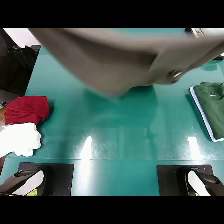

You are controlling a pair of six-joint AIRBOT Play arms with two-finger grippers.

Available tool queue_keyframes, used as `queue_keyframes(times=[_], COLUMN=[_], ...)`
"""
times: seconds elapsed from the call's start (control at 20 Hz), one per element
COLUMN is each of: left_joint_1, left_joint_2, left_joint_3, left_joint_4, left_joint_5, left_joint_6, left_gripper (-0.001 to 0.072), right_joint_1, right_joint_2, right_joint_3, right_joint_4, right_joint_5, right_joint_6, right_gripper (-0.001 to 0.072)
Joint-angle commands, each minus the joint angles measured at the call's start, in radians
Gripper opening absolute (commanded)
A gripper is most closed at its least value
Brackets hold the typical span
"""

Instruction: Fold the shirts.

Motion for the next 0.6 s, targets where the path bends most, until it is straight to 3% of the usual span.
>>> queue_keyframes(times=[0.0, 0.3, 0.55], left_joint_1=[0.000, 0.000, 0.000], left_joint_2=[0.038, 0.198, 0.229], left_joint_3=[0.242, 0.217, 0.193], left_joint_4=[-0.017, -0.047, -0.199], left_joint_5=[0.057, 0.131, 0.069], left_joint_6=[-0.003, -0.037, -0.048], left_gripper=[0.0028, 0.0028, 0.0027], right_joint_1=[0.001, 0.001, 0.001], right_joint_2=[0.003, 0.055, 0.010], right_joint_3=[0.274, 0.463, 0.576], right_joint_4=[-0.055, -0.226, -0.280], right_joint_5=[-0.065, -0.003, 0.157], right_joint_6=[-0.002, -0.001, 0.000], right_gripper=[0.0015, 0.0014, 0.0013])
